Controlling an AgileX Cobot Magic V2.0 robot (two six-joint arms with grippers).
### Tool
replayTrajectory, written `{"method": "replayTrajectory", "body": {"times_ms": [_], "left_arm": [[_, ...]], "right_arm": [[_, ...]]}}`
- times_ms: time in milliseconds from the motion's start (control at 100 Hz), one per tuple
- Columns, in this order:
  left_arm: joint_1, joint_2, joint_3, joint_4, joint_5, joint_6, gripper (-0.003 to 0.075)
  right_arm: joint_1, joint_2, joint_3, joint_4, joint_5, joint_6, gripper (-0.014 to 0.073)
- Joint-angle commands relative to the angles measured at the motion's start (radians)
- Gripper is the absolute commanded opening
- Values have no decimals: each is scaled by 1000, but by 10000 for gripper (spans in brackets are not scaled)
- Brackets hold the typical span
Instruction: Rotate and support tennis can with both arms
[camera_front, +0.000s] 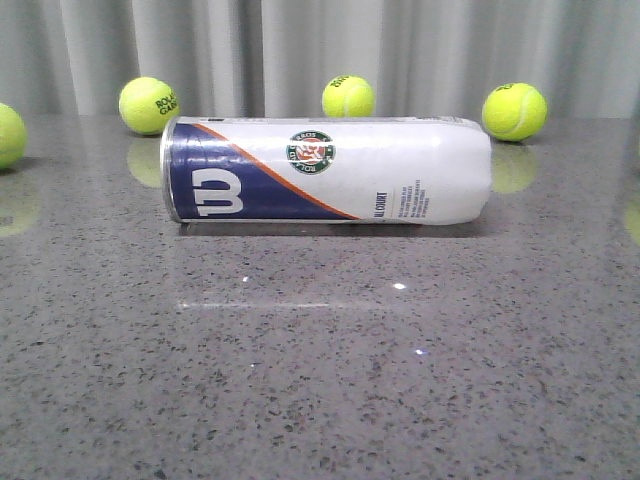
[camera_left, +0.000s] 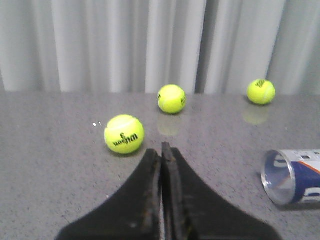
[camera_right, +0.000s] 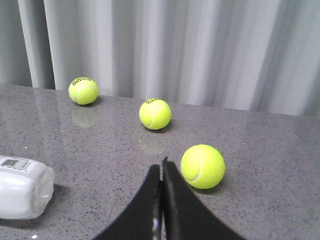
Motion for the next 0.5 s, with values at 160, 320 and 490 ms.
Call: {"method": "replayTrajectory", "body": {"times_ms": [160, 320, 490], "left_arm": [[1, 347, -350, -85, 292, -9, -21], [1, 489, -447, -127, 374, -9, -21], [1, 586, -456, -140, 401, 0, -21]], "right_arm": [[-5, 8, -25, 6, -82, -3, -70], [-5, 8, -25, 6, -82, -3, -70], [-5, 8, -25, 6, -81, -3, -70]]}}
